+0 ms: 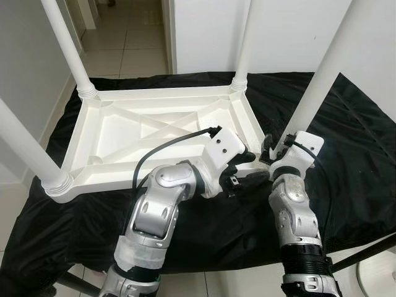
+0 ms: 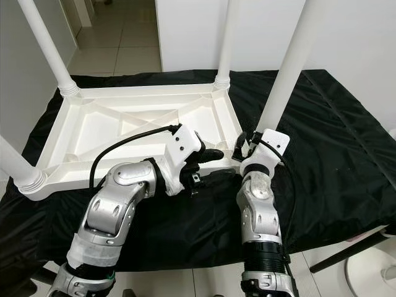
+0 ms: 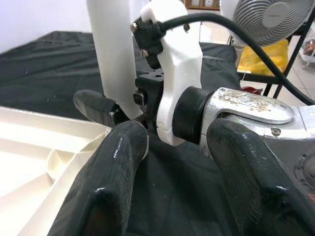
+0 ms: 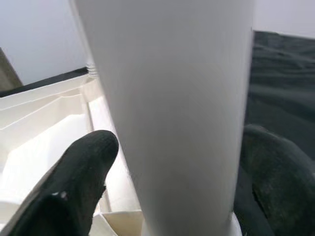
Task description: Building children table
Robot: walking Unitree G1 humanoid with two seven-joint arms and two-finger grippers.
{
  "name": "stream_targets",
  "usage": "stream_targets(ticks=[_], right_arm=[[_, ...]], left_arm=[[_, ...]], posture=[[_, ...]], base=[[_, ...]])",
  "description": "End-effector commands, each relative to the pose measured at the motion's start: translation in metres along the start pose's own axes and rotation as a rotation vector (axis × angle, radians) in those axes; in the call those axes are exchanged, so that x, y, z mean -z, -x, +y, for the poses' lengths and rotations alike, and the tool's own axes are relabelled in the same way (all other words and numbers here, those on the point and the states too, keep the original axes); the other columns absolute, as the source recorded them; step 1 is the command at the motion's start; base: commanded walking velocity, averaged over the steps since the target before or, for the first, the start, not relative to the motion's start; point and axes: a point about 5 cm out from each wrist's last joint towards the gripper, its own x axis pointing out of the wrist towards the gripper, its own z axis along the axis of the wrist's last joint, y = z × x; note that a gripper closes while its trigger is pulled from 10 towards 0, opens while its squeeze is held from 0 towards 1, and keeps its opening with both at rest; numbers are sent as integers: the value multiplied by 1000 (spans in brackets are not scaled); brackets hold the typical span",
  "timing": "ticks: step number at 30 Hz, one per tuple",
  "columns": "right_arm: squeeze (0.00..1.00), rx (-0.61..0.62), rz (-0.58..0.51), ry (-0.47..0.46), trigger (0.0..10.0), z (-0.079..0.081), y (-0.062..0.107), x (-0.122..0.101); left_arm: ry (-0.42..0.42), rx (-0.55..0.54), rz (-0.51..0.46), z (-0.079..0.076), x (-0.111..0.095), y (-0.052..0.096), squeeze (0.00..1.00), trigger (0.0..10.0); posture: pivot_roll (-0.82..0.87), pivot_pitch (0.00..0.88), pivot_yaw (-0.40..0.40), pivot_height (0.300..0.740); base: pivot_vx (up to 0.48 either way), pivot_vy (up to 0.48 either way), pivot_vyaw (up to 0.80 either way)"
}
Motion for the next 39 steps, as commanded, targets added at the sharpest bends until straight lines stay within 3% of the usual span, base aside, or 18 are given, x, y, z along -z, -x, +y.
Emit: stream_targets(ticks=[1, 2, 3, 5, 12, 17, 30, 31, 32, 33, 34, 35, 36, 39], right_arm=[[718, -33, 17, 2, 10000, -4, 1, 1], [718, -33, 17, 2, 10000, -4, 1, 1], [0, -57, 22, 12, 10000, -9, 0, 1], [0, -105, 31, 36, 10000, -18, -2, 0], [0, -155, 36, 61, 10000, -27, -5, 1], [0, -391, 57, 163, 10000, -37, -15, 5], [0, -621, 140, 202, 9882, -45, -35, 12], [0, -645, 138, 207, 8863, -44, -36, 12], [0, -645, 138, 207, 8863, -44, -36, 12], [0, -672, 142, 218, 5451, -42, -39, 12], [0, -672, 142, 218, 5451, -42, -39, 12], [0, -700, 151, 223, 1804, -40, -42, 11], [0, -723, 158, 235, 0, -37, -43, 11], [0, -744, 165, 248, 0, -36, -45, 12]], left_arm=[[-4, -238, 5, 16, 2, 0, 0, 10000], [-4, -238, 5, 16, 2, 0, 0, 10000], [-10, -243, 11, 17, 3, 0, 0, 10000], [-18, -253, 19, 19, 5, 1, 0, 10000], [-15, -257, 21, 20, 7, 3, 0, 10000], [-27, -247, 25, 20, 8, 3, 0, 10000], [-35, -246, 8, 17, 7, -1, 0, 10000], [-35, -248, 6, 17, 7, -1, 0, 10000], [-35, -248, 6, 17, 7, -1, 0, 10000], [-37, -255, 7, 18, 6, -1, 0, 10000], [-37, -255, 7, 18, 6, -1, 0, 10000], [-34, -259, 3, 18, 5, -1, 0, 10000], [-36, -263, 2, 19, 5, 0, 0, 10000], [-39, -267, 4, 20, 6, 0, 0, 10000]], posture=[[-83, 18, -6, 740], [-83, 18, -6, 740], [-81, 17, -5, 740], [-75, 13, -7, 740], [-84, 10, -5, 740], [-101, 12, 13, 740], [-78, 0, 8, 740], [-72, 0, 7, 740], [-72, 0, 7, 740], [-63, 0, 3, 740], [-63, 0, 3, 740], [-61, 0, 3, 740], [-57, 0, -1, 740], [-55, 0, -4, 740]], base=[[0, 0, 0], [0, 0, 0], [0, 0, 0], [0, 0, 0], [0, 0, 0], [0, 0, 0], [0, 0, 0], [0, 0, 0], [0, 0, 0], [0, 0, 0], [0, 0, 0], [0, 0, 0], [0, 0, 0], [0, 0, 0]])
